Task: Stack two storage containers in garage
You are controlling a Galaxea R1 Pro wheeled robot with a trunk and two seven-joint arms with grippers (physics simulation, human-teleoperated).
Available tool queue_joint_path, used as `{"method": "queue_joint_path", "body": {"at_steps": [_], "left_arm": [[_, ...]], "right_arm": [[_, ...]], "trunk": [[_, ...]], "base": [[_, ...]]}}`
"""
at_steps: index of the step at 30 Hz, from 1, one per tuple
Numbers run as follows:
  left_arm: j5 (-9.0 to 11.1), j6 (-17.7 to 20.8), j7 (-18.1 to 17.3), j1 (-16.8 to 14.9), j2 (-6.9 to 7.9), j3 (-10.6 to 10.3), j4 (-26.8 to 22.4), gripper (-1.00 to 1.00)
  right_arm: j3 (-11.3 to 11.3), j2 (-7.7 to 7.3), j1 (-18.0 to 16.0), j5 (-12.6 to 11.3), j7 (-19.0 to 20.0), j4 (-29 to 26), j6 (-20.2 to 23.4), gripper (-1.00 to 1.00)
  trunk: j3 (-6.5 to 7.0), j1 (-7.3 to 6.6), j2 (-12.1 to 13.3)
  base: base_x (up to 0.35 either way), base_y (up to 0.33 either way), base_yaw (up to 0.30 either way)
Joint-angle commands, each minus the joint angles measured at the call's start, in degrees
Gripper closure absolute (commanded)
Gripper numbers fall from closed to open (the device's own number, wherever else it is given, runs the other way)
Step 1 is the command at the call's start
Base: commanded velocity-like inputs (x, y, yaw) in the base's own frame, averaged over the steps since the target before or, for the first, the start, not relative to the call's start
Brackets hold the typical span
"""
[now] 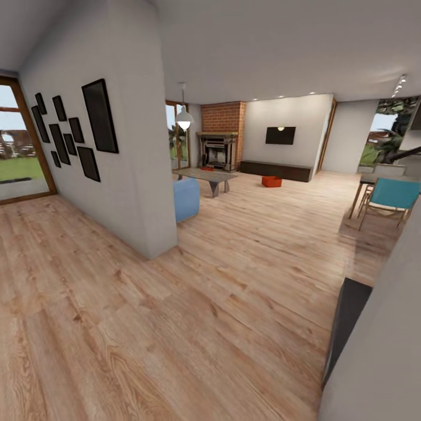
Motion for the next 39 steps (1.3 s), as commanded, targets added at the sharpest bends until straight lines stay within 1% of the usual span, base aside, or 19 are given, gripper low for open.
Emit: {"method": "queue_joint_path", "body": {"at_steps": [1,39], "left_arm": [[0.5,-0.1,0.0,0.0,-0.01,0.1,0.0,-1.00],[0.5,-0.1,0.0,0.0,0.00,0.1,-0.1,-1.00]], "right_arm": [[0.5,0.04,0.0,-0.6,-0.1,0.1,-0.3,-1.00],[0.5,0.13,0.0,-0.5,-0.1,0.1,-0.3,-1.00]], "trunk": [[-0.05,0.03,0.0],[-0.05,0.03,0.0]], "base": [[0.323,0.000,0.000],[0.323,0.000,0.000]]}}
